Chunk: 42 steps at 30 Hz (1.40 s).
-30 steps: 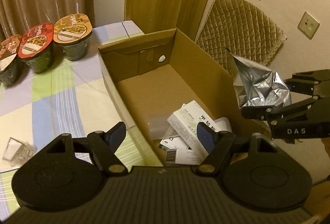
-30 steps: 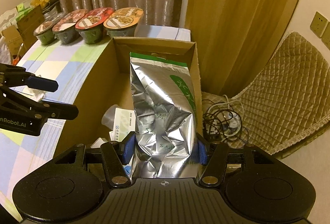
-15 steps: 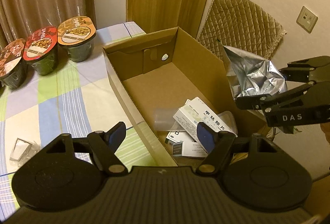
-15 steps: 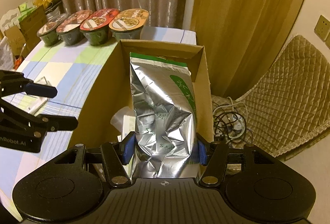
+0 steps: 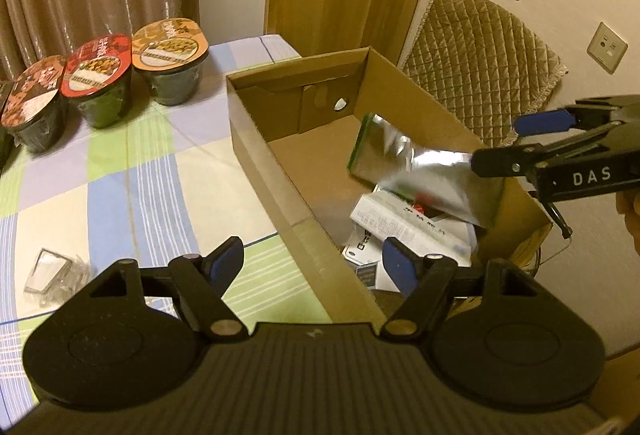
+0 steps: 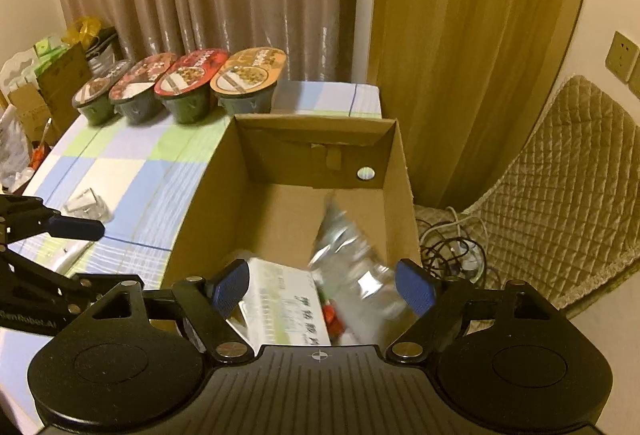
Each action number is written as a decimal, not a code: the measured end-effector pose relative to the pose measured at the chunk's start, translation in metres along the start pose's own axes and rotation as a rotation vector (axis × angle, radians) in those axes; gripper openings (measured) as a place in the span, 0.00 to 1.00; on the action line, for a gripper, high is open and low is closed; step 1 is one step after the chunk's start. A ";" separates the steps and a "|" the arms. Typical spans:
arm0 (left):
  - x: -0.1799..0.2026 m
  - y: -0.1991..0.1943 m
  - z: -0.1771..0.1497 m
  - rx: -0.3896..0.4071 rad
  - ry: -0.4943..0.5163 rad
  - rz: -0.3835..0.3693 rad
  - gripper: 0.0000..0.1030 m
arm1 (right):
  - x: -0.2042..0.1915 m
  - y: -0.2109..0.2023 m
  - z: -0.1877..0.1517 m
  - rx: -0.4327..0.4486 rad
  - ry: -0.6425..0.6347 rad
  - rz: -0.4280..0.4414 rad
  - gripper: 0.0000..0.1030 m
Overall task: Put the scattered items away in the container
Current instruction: 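Open the left tool dropping the medicine box while the right tool releases the foil bag, then move both open tools back over the last table items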
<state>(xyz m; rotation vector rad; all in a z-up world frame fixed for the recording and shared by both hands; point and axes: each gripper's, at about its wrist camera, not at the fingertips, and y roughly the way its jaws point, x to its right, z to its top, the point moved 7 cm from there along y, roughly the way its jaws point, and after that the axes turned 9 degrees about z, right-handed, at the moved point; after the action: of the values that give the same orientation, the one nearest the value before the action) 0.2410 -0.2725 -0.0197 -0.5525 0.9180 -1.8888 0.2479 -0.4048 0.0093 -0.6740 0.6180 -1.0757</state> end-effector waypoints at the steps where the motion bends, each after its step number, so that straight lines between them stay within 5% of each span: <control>1: -0.001 0.000 -0.001 -0.001 -0.002 0.000 0.70 | 0.001 0.000 -0.002 -0.003 0.005 -0.001 0.83; 12: -0.009 -0.011 -0.013 -0.003 -0.012 0.014 0.73 | 0.006 -0.008 -0.025 -0.020 0.052 -0.006 0.83; 30: -0.030 -0.053 -0.032 0.024 -0.020 0.051 0.81 | -0.037 -0.026 -0.022 0.000 0.008 0.015 0.83; 42: -0.070 -0.075 -0.085 0.002 -0.079 0.081 0.94 | -0.086 -0.021 -0.021 -0.022 -0.061 0.061 0.83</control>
<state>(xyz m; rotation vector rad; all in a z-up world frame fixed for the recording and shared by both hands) 0.1731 -0.1575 -0.0136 -0.5765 0.8742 -1.7823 0.1902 -0.3362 0.0222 -0.7004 0.5945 -0.9895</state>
